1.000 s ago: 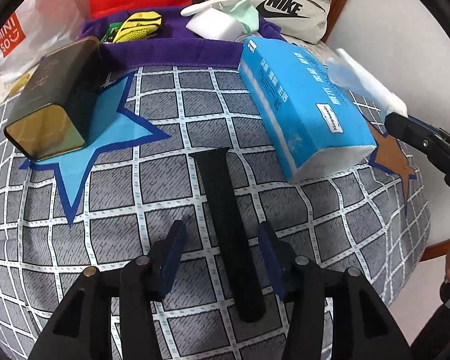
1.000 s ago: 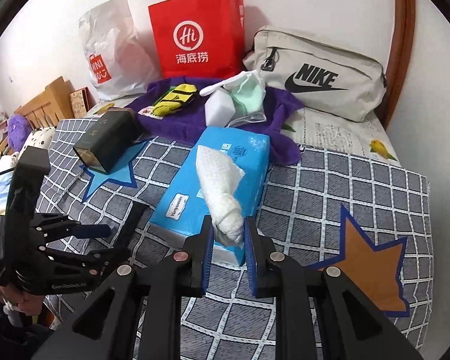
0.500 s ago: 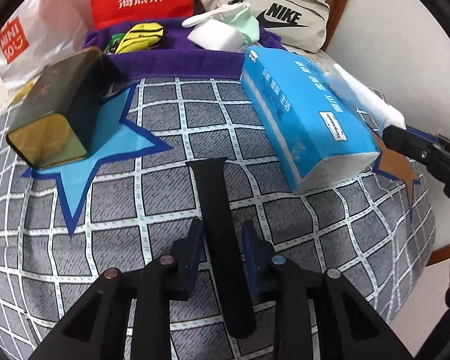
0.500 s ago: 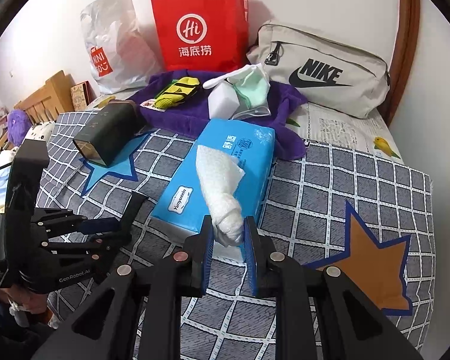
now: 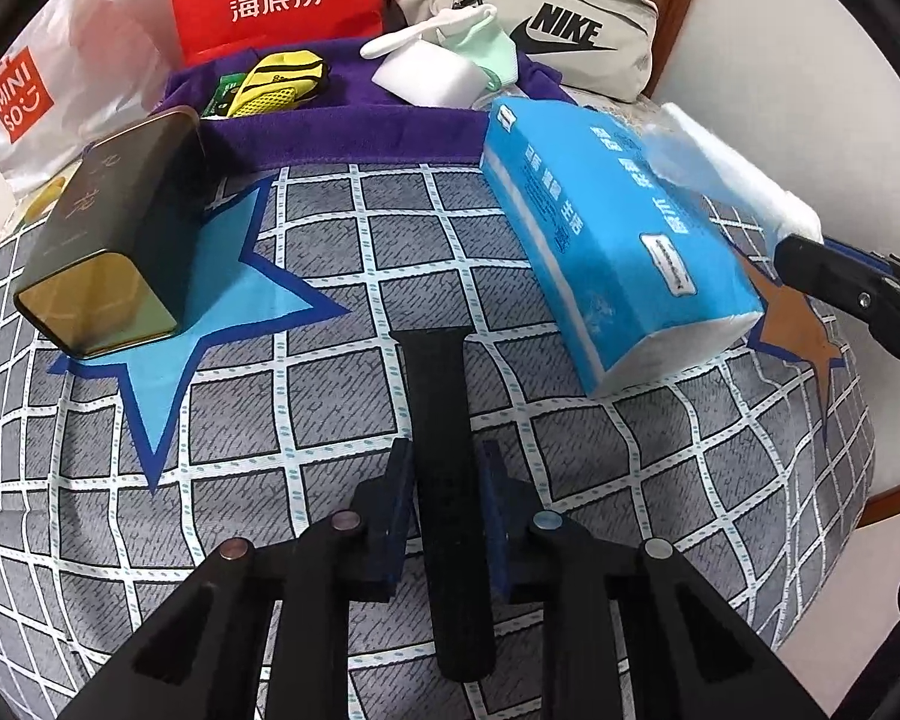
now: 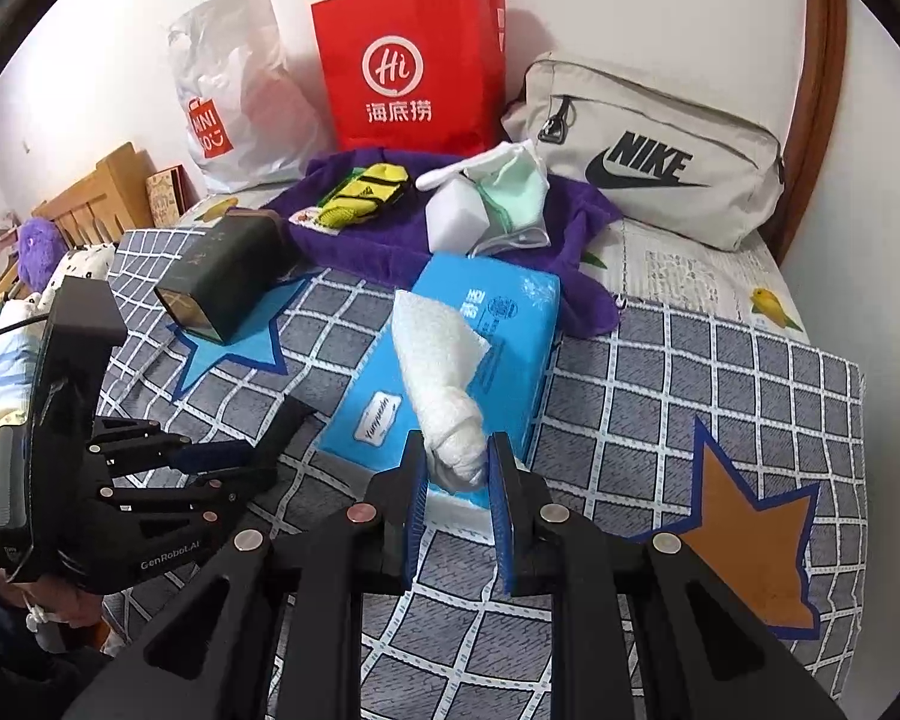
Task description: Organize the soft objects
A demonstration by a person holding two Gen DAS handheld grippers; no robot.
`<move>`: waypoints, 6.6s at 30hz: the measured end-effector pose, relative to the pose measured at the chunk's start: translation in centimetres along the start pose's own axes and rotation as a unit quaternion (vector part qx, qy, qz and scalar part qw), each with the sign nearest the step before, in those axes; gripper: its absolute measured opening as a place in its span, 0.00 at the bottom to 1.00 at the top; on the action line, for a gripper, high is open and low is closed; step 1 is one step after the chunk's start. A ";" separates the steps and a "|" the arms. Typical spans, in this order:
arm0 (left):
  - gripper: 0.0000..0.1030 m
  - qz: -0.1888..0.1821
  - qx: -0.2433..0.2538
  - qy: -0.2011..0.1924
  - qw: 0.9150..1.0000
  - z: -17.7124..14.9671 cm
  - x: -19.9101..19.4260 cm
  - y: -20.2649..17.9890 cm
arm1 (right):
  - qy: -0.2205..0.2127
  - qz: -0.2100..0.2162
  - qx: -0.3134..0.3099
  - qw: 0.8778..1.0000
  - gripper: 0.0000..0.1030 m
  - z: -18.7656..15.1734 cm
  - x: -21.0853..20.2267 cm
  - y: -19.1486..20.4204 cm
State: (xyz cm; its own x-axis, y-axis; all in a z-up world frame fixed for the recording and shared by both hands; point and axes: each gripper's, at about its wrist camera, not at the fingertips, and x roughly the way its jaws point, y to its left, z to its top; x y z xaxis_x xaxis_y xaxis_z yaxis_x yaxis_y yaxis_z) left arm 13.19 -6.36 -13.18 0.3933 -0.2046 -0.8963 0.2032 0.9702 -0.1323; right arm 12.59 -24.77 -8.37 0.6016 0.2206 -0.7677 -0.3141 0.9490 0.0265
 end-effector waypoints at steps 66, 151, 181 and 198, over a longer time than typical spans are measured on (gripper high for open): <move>0.20 0.015 -0.033 -0.087 0.996 20.4 -1.0 11.0 | 0.010 0.005 -0.008 1.000 0.19 16.0 13.2 -3.5; 0.94 0.089 -0.052 -0.129 0.986 8.4 -11.8 8.4 | -0.041 -0.021 0.077 0.996 0.94 8.1 1.0 2.7; 0.94 0.122 -0.048 -0.181 0.975 -4.9 -20.1 0.8 | -0.100 -0.053 0.062 0.992 0.95 -3.3 -12.6 6.1; 0.94 0.114 -0.048 -0.184 0.975 -5.8 -20.6 0.0 | -0.113 -0.063 0.065 0.989 0.95 -4.4 -14.4 5.9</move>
State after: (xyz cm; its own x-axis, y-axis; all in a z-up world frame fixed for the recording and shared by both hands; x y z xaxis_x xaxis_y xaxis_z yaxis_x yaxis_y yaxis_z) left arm -0.13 -1.39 2.80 0.7170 0.0021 -0.6971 -0.0051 1.0000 -0.0022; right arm -1.16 -23.32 -0.03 0.7835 0.1304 -0.6076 -0.1383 0.9898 0.0340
